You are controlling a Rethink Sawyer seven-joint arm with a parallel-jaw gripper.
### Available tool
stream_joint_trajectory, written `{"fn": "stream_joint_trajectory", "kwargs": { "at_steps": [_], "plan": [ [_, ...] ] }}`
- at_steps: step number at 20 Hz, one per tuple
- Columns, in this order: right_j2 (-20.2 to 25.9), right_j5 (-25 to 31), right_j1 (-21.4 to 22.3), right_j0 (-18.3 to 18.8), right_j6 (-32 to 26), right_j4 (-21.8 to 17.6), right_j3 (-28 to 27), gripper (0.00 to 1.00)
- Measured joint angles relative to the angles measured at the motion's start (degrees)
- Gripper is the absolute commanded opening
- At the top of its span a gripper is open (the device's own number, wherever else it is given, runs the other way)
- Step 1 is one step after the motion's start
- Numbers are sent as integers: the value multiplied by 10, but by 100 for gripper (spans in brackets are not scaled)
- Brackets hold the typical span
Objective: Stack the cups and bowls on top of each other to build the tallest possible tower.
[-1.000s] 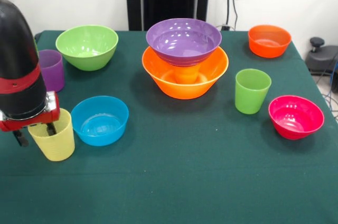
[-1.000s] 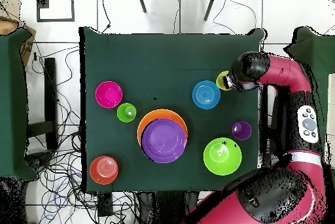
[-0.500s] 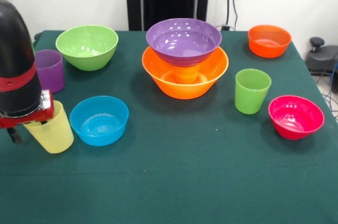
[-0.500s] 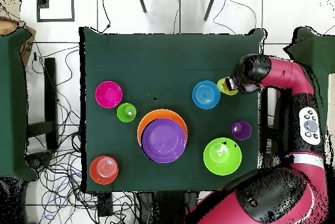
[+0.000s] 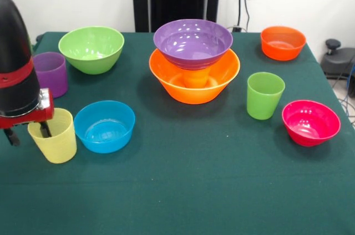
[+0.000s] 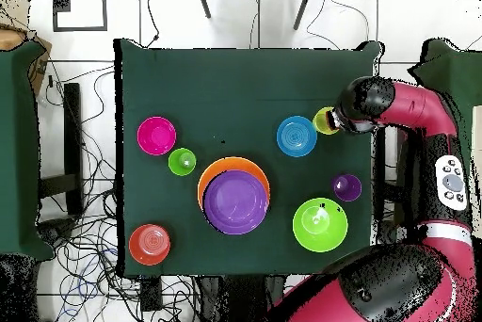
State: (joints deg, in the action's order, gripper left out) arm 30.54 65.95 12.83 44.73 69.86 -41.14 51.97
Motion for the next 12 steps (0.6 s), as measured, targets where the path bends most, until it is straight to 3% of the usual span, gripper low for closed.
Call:
{"fn": "stream_joint_trajectory", "kwargs": {
  "at_steps": [12],
  "plan": [
    [-26,0,16,-9,0,1,2,100]
  ]
}}
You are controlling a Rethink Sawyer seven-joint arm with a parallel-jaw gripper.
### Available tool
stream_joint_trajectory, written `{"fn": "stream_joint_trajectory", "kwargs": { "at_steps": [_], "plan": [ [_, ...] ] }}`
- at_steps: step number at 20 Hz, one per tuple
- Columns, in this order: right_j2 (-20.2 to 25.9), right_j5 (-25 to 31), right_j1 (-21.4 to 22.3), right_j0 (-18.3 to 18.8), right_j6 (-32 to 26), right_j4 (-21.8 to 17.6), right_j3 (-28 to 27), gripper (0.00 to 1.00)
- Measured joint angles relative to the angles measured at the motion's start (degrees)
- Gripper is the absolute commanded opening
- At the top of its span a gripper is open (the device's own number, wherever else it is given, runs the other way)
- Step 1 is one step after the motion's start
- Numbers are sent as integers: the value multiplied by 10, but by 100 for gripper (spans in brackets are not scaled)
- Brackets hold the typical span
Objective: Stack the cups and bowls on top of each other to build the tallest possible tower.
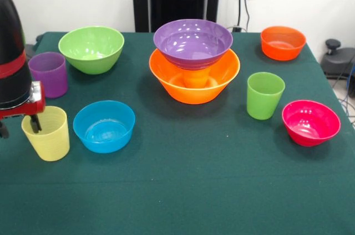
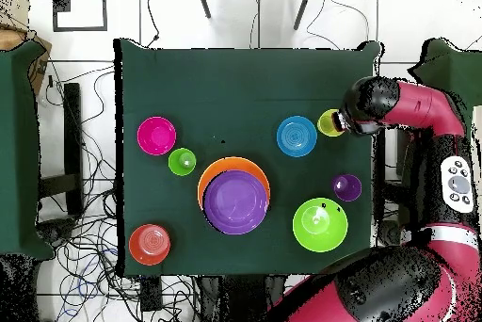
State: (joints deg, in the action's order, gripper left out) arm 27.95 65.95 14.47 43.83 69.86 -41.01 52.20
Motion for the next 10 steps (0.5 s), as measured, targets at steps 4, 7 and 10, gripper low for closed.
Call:
{"fn": "stream_joint_trajectory", "kwargs": {
  "at_steps": [4,7,10],
  "plan": [
    [-6,0,5,-7,0,0,0,0],
    [-7,0,7,-10,0,5,0,0],
    [-8,0,9,-14,0,11,0,0]
  ]
}}
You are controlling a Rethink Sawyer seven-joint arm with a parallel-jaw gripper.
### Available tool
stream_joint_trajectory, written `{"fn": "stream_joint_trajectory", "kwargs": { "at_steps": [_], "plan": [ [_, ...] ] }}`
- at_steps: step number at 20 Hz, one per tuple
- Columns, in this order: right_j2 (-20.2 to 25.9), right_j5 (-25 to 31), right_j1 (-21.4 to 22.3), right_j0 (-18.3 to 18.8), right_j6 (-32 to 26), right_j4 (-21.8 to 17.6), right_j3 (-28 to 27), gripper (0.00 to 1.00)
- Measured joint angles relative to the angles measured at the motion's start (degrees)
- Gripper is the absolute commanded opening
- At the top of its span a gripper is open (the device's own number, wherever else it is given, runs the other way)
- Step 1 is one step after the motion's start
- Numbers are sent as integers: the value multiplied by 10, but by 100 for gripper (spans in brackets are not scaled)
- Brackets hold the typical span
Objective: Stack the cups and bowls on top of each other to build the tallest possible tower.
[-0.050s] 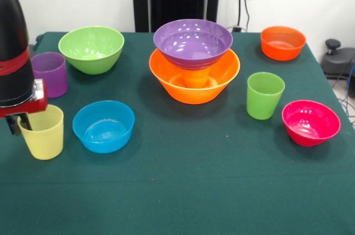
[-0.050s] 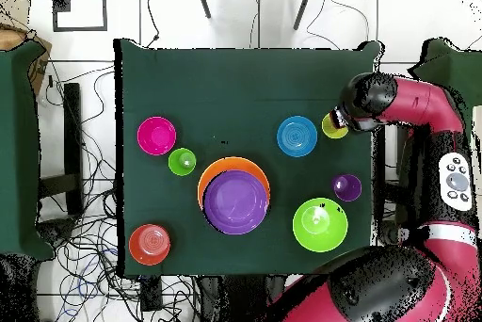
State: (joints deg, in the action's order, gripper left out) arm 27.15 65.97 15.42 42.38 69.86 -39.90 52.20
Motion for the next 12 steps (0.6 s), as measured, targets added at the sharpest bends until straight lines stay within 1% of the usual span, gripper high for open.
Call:
{"fn": "stream_joint_trajectory", "kwargs": {
  "at_steps": [12],
  "plan": [
    [-15,0,1,-6,0,8,0,0]
  ]
}}
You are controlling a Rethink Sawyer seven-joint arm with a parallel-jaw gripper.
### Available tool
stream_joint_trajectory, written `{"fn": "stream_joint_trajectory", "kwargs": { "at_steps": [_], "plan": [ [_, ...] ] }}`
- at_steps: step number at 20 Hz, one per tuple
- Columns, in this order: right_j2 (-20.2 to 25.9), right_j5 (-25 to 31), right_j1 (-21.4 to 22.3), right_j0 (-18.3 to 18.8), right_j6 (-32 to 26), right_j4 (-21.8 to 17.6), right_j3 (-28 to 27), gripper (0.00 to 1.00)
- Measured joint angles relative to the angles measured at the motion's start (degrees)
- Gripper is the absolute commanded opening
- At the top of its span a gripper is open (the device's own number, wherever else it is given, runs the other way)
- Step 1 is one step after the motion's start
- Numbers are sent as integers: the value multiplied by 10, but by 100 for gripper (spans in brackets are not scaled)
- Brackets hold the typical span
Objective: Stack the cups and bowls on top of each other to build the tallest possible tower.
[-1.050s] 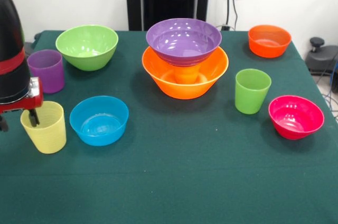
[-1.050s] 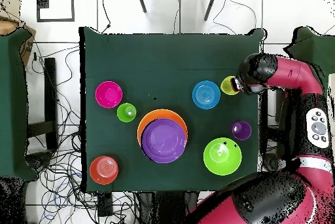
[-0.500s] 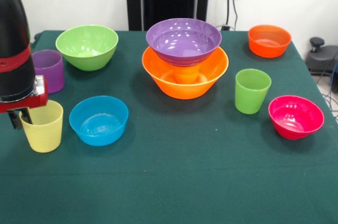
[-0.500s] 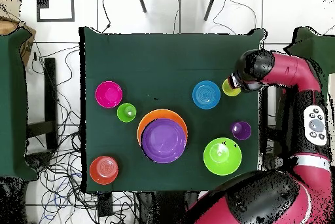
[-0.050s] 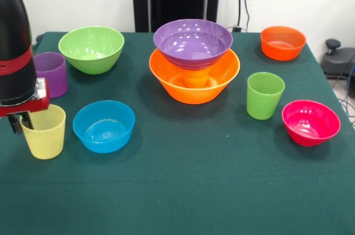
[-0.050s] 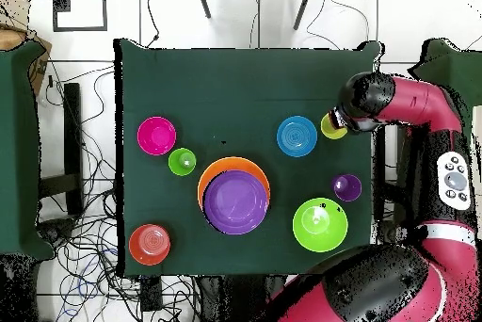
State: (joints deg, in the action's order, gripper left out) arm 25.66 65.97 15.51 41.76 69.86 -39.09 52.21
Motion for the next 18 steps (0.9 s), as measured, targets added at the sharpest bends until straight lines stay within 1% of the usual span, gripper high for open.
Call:
{"fn": "stream_joint_trajectory", "kwargs": {
  "at_steps": [11,14,15,18],
  "plan": [
    [-7,0,2,0,0,10,3,0],
    [-7,0,12,2,0,17,20,0],
    [-7,0,22,5,0,25,35,0],
    [-7,0,38,9,0,36,56,0]
  ]
}}
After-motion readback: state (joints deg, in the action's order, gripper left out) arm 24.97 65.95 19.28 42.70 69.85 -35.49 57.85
